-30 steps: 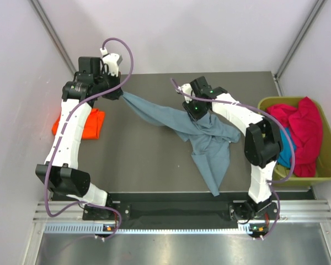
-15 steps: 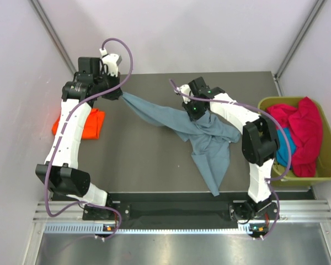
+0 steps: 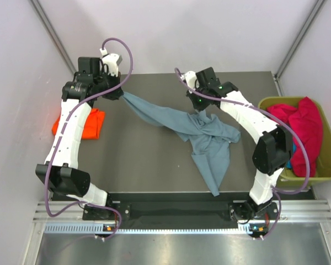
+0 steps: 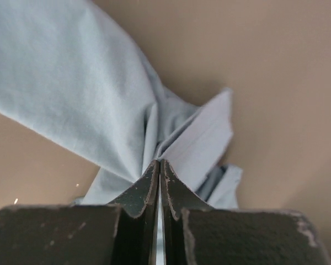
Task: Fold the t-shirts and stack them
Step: Flatten the tshirt out
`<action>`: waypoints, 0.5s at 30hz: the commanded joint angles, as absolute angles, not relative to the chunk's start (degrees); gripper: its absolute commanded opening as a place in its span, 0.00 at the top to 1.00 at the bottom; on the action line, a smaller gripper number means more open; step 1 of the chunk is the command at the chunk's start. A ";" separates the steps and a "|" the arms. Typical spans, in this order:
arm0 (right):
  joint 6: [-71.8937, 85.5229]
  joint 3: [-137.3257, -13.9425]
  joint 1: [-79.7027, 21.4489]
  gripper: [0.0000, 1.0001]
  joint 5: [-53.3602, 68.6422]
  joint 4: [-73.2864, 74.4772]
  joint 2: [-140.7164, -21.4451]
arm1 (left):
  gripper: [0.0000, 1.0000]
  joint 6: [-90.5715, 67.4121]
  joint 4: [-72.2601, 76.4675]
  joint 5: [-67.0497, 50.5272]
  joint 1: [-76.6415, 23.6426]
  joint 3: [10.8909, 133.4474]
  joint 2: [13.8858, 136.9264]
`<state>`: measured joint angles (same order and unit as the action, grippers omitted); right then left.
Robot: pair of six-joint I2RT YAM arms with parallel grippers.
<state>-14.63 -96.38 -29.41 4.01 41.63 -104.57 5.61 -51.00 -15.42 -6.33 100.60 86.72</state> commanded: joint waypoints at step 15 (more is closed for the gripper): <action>-13.54 -129.47 -9.32 1.00 0.79 35.96 -94.50 | 1.00 8.62 -38.50 -5.71 -5.63 119.78 91.49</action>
<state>-14.87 -129.32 -9.50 0.58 41.21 -101.41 7.62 -45.47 -8.99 -6.24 114.37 91.79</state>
